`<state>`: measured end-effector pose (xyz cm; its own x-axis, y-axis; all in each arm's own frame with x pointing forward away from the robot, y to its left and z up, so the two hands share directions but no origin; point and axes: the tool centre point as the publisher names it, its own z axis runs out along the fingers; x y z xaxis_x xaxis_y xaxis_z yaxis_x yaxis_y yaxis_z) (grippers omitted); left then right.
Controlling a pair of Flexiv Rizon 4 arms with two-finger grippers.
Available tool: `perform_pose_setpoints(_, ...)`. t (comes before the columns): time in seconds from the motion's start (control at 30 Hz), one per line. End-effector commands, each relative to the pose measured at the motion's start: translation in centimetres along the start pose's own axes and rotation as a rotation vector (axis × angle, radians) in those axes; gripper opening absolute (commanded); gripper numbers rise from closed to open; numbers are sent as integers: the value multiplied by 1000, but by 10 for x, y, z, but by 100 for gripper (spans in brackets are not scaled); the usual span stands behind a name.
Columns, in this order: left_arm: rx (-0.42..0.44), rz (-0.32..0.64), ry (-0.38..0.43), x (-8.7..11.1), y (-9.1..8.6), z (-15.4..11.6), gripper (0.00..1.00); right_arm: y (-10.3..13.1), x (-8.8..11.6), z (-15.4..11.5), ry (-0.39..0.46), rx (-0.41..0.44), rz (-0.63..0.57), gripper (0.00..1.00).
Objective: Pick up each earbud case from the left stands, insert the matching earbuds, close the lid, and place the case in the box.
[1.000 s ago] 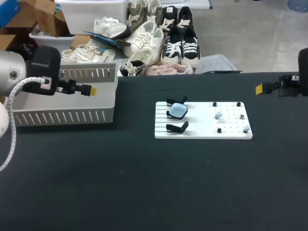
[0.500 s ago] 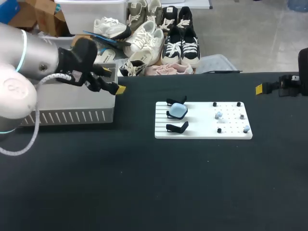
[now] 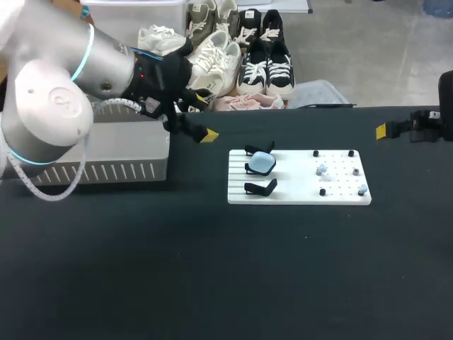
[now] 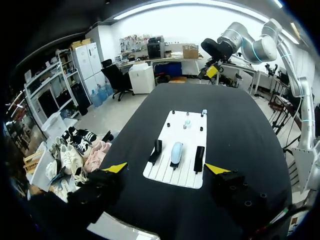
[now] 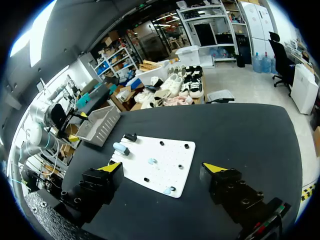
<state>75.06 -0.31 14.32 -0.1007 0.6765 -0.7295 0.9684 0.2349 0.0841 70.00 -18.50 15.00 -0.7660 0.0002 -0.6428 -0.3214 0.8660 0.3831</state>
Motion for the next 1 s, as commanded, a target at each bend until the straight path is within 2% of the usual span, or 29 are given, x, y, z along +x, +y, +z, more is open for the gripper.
perform_pose_setpoints(0.03,-6,1,-20,5,-5,15,100,0,0,0,0,0,0,100)
perform_pose_setpoints(0.27,-18,-16,-91,8,-16,34,100,0,0,0,0,0,0,100)
perform_pose_setpoints(0.57,-41,16,-159,6,-17,58,100,0,0,0,0,0,0,100)
perform_pose_setpoints(0.67,-22,22,-185,3,-15,63,100,0,0,0,0,0,0,100)
perform_pose_setpoints(1.0,55,14,-193,5,-8,72,100,0,0,0,0,0,0,100)
